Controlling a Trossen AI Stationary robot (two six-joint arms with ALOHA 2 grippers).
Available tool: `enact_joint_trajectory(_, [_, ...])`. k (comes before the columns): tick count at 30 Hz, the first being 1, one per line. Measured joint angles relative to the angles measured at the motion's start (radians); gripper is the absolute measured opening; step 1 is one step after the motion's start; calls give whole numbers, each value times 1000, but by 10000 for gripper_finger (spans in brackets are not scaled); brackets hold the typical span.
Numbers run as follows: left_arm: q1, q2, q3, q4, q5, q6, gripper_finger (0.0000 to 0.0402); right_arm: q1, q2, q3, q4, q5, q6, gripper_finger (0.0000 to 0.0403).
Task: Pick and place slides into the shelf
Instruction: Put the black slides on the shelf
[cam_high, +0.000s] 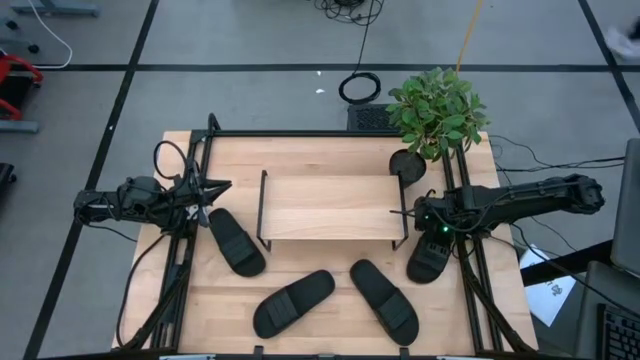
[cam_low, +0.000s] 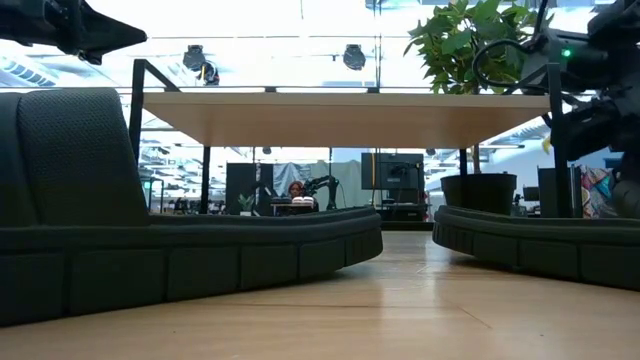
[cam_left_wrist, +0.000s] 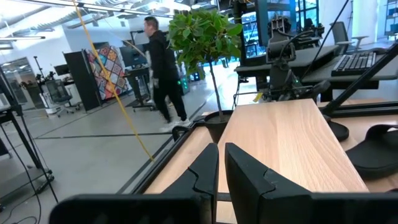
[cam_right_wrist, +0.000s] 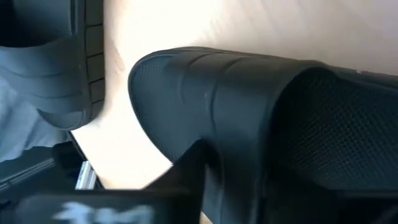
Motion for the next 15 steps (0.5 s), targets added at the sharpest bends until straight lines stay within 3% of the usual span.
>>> enact_joint_trajectory(3, [0,0,0,0,0,0,37,0,-9,19,-2,-5,3,12])
enact_joint_trajectory(8, [0,0,0,0,0,0,37,5,-18,72,-24,-28,3,6])
enact_joint_trajectory(15, [0,0,0,0,-1,0,37,8,-20,236,-194,22,2,3])
